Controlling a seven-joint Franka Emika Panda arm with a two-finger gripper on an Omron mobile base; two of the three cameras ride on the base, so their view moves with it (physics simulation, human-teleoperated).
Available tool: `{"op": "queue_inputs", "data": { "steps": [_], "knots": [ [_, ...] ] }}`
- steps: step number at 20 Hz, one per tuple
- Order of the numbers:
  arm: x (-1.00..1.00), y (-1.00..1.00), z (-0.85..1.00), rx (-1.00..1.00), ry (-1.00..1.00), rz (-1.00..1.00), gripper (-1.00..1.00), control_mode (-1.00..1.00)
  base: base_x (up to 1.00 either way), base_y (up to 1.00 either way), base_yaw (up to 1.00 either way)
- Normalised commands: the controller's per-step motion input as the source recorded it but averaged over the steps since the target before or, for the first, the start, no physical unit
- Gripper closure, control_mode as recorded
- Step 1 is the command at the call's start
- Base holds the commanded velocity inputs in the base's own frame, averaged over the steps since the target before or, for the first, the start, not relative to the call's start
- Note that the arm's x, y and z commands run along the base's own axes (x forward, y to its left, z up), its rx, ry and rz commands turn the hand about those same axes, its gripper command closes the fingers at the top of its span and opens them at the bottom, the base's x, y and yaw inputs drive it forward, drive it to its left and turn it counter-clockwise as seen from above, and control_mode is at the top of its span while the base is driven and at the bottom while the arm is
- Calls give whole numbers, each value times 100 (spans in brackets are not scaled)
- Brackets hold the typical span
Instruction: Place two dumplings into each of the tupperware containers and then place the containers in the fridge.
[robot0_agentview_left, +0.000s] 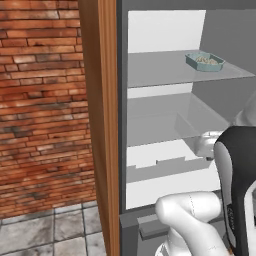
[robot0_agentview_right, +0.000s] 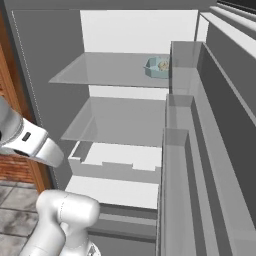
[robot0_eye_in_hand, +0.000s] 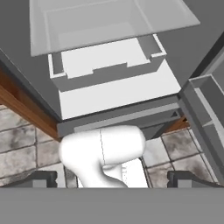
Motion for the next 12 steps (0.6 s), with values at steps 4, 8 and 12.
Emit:
{"op": "queue_inputs", "data": {
  "steps": [4,8,12],
  "knots": [
    [-6,0,0,0,0,2,-100,100,-60,3,9],
    [0,0,0,0,0,0,-100,100,-100,62,31],
    [0,0,0,0,0,0,-100,100,-53,91,80]
  ]
}}
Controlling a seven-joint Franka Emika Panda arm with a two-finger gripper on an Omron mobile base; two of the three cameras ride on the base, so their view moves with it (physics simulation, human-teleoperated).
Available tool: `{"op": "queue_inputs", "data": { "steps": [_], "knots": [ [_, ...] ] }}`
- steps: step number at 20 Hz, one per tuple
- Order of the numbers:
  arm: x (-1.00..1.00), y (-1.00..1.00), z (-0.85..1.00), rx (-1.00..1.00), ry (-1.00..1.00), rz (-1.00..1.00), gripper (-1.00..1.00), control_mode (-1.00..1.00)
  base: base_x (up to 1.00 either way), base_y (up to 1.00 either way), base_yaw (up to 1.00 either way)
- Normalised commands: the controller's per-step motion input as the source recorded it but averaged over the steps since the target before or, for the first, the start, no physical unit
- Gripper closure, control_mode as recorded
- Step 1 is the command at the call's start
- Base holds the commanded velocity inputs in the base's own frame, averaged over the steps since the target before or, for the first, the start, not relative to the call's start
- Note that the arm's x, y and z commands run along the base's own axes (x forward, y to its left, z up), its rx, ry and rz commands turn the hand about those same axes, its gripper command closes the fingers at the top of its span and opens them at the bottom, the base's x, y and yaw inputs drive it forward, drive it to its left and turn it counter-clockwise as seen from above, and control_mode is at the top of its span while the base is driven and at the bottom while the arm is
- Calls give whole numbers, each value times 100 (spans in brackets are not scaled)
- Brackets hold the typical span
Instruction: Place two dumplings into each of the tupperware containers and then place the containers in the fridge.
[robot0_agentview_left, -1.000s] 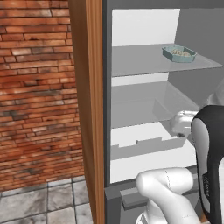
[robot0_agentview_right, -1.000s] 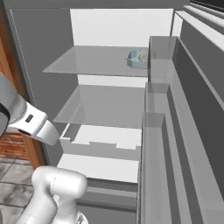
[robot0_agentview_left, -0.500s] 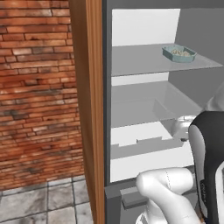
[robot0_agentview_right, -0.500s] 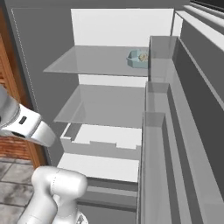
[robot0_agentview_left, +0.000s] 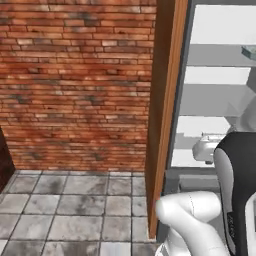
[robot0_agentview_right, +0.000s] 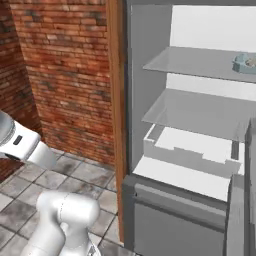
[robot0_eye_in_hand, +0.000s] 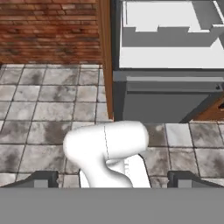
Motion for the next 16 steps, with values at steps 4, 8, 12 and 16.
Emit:
{"op": "queue_inputs", "data": {
  "steps": [4,8,12,16],
  "knots": [
    [0,0,0,0,0,0,-100,100,-31,55,97],
    [0,0,0,0,0,0,-100,100,-21,31,100],
    [0,0,0,0,0,0,-100,100,-19,17,100],
    [0,0,0,0,0,0,-100,100,-17,0,100]
  ]
}}
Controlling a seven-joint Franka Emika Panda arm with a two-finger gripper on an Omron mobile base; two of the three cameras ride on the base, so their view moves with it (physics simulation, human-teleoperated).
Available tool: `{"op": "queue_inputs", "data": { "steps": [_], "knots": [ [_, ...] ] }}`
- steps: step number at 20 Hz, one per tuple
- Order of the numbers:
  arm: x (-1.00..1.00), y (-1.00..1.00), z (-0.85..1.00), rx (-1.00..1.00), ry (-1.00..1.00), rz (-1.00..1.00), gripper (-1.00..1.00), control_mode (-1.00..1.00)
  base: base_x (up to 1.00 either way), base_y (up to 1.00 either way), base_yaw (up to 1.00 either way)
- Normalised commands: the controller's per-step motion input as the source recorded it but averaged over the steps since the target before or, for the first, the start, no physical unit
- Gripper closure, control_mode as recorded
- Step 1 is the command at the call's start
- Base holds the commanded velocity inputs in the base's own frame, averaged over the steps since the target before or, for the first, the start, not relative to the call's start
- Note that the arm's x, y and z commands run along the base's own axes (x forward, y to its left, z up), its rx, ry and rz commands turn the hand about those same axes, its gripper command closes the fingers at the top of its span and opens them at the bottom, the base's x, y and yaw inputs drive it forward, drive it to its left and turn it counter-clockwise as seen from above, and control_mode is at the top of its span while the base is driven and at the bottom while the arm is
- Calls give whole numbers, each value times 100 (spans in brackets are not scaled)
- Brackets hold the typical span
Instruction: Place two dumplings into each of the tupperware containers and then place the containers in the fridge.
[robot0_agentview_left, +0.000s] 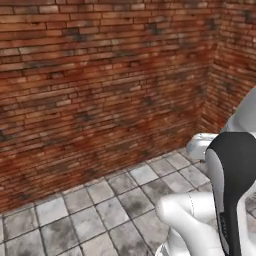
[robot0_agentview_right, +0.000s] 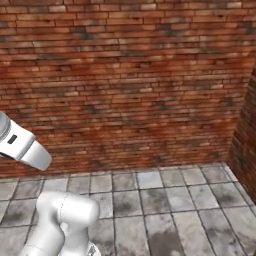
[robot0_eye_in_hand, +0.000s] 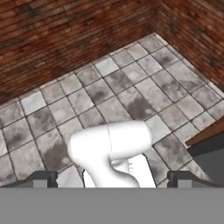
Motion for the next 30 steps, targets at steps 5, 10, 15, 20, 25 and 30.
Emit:
{"op": "queue_inputs", "data": {
  "steps": [5,10,15,20,25,30],
  "knots": [
    [0,0,0,0,0,0,-100,100,-19,0,100],
    [0,0,0,0,0,0,-100,100,5,-2,98],
    [0,0,0,0,0,0,-100,100,80,-74,50],
    [0,0,0,0,0,0,-100,100,21,-100,30],
    [0,0,0,0,0,0,-100,100,41,-100,36],
    [0,0,0,0,0,0,-100,100,42,-100,45]
  ]
}}
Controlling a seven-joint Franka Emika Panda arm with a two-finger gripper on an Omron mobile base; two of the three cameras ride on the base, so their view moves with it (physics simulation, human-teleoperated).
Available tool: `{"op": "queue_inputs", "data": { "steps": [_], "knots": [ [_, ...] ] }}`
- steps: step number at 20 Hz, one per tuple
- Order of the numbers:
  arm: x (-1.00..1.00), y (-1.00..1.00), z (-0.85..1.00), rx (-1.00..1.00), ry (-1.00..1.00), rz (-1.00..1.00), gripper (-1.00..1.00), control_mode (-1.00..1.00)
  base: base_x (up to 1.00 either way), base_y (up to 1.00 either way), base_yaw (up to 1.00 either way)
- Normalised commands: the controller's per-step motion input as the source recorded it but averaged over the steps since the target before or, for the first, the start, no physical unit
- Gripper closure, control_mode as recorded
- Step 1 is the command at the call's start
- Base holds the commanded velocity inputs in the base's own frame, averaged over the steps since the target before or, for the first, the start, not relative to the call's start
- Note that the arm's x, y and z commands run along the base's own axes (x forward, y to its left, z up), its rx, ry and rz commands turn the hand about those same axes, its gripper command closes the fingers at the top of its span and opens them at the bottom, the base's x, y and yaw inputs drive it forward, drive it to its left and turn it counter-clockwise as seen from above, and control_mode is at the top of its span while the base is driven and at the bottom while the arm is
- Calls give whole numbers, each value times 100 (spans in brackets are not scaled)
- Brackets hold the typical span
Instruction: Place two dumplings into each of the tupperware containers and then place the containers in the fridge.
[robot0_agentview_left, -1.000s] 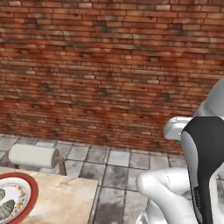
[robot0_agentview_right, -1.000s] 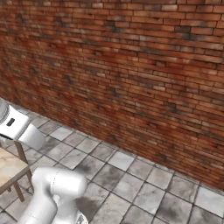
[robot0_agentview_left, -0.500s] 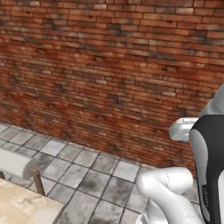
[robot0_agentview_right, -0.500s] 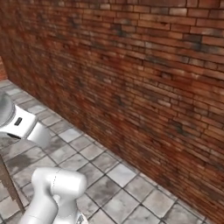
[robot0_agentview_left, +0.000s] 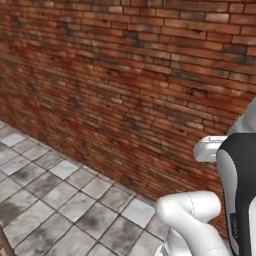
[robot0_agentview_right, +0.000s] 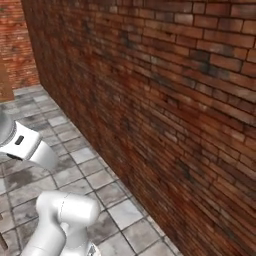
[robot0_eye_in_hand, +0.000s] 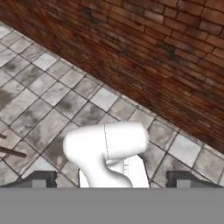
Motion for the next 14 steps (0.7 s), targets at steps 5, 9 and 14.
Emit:
{"op": "queue_inputs", "data": {
  "steps": [5,9,14],
  "knots": [
    [0,0,0,0,0,0,-100,100,55,-79,58],
    [0,0,0,0,0,0,-100,100,58,-72,61],
    [0,0,0,0,0,0,-100,100,63,-14,86]
  ]
}}
